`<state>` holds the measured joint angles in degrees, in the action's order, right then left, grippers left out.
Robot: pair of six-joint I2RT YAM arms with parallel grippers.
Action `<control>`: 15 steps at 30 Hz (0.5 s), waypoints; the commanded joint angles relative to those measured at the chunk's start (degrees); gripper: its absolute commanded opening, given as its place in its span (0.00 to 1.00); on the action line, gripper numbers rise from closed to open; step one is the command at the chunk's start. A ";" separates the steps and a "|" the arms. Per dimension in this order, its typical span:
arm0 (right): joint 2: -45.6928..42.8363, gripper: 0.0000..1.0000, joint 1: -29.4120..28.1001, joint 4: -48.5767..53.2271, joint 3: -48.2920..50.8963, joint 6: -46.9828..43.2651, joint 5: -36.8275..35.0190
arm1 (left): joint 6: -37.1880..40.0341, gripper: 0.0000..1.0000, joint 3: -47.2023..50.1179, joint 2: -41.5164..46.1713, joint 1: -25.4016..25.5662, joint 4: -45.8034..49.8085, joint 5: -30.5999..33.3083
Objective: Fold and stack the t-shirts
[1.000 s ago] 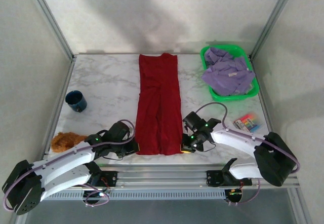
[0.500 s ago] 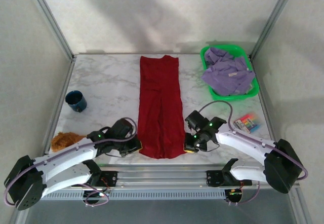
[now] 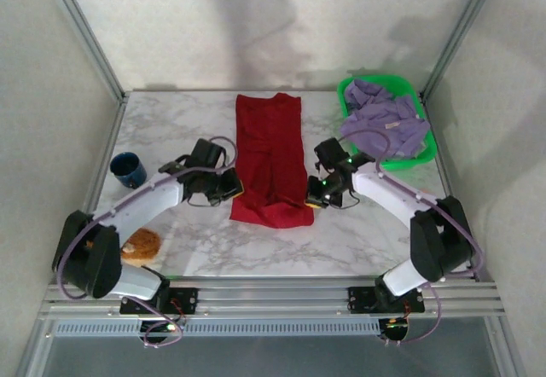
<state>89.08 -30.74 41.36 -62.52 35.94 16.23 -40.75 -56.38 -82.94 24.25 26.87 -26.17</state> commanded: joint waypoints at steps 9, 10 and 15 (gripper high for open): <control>13.80 0.00 5.14 1.70 -16.59 -7.62 -1.60 | 8.14 0.00 -10.51 -13.41 -4.78 -1.79 3.61; 14.67 0.00 5.52 1.54 -17.41 -7.72 -1.45 | 8.31 0.00 -11.64 -14.62 -5.04 -2.38 3.22; 18.26 0.00 6.57 2.37 -21.88 -9.73 -0.84 | 10.09 0.00 -16.68 -18.45 -6.03 -2.60 2.44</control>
<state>106.06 -24.56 41.87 -81.14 28.62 15.14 -33.06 -69.65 -100.57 19.11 25.50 -24.21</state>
